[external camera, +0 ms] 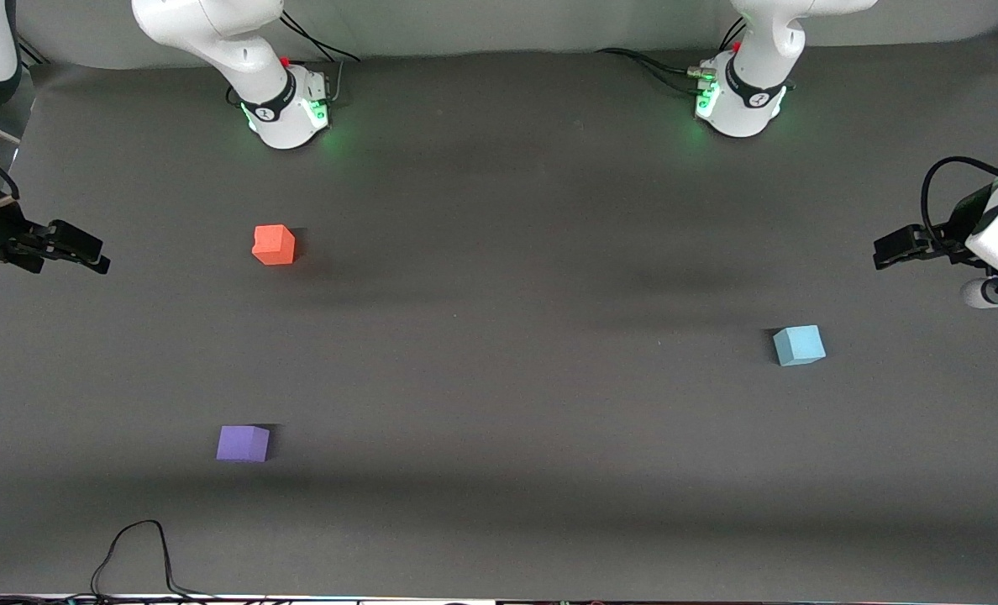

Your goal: Place blue block between orange and purple blocks

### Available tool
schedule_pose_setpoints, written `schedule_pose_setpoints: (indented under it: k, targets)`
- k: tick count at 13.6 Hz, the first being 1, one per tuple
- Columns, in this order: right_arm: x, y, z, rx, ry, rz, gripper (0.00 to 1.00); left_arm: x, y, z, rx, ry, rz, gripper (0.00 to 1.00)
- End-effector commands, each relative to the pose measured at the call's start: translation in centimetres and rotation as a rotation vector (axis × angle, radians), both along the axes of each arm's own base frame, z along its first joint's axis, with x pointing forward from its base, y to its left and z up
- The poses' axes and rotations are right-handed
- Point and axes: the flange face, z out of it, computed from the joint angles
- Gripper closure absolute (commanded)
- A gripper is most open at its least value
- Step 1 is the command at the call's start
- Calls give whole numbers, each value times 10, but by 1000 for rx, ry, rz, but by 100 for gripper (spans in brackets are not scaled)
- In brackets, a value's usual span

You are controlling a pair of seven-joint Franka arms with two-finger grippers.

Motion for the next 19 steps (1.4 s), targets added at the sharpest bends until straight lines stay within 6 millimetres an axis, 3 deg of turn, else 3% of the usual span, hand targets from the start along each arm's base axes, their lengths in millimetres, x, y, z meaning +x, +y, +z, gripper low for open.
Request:
schedule_pose_setpoints:
  k: [1,3,8,10,13,16,19]
  targets:
    - [7,3,0,-1,11,18,0,-1,2,9,-2,9,15,0]
    - [10,6,-4,15,17,10,0,-1,6,9,-1,17,25,0]
    - [21,12,11,60,-26,19,0,-2,8,3,0,40,17,0]
    - [33,27,3,37,-14,42,0,-2,10,0,-1,48,16,0]
    - [32,14,3,34,-14,25,0,-5,10,-10,0,71,16,0]
    - [33,13,4,35,-18,24,0,-11,17,-42,-1,131,26,0]
    - [33,15,4,39,-18,23,0,-7,28,-107,15,130,34,0]
